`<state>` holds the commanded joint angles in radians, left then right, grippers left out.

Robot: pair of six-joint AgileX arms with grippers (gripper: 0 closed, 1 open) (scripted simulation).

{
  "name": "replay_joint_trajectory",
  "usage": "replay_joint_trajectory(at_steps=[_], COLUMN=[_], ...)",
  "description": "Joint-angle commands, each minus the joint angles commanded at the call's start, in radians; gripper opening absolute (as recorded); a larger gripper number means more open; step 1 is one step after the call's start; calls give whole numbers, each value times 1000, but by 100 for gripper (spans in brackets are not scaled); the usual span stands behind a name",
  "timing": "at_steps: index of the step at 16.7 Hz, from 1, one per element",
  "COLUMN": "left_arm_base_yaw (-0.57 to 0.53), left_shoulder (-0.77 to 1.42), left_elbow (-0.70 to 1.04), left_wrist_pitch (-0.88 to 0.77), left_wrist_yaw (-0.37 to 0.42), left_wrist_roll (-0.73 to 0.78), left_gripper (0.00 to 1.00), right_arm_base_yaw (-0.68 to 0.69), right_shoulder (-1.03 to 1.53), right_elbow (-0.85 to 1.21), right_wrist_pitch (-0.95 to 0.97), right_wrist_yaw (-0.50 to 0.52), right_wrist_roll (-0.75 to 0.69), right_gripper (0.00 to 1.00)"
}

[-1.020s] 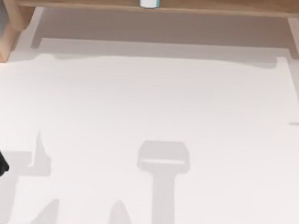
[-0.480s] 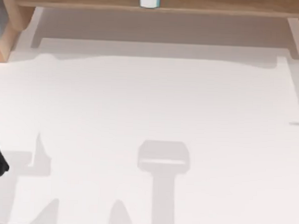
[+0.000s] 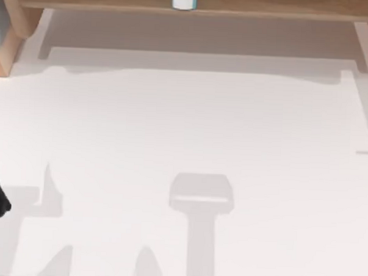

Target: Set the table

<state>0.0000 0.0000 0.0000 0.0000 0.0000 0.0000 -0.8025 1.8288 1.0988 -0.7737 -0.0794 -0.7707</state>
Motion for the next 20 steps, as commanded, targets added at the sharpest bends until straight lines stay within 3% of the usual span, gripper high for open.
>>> replay_joint_trajectory(at_steps=[4, 17, 20], left_arm_base_yaw=[0, 0, 0], left_shoulder=[0, 0, 0], left_elbow=[0, 0, 0], left_wrist_pitch=[0, 0, 0], left_wrist_yaw=[0, 0, 0], left_wrist_roll=[0, 0, 0], left_gripper=[100, 100, 100], right_arm_base_yaw=[0, 0, 0], right_shoulder=[0, 0, 0], right_elbow=[0, 0, 0], right_wrist_pitch=[0, 0, 0], right_wrist_yaw=[0, 0, 0], right_wrist_roll=[0, 0, 0], right_gripper=[0, 98, 100])
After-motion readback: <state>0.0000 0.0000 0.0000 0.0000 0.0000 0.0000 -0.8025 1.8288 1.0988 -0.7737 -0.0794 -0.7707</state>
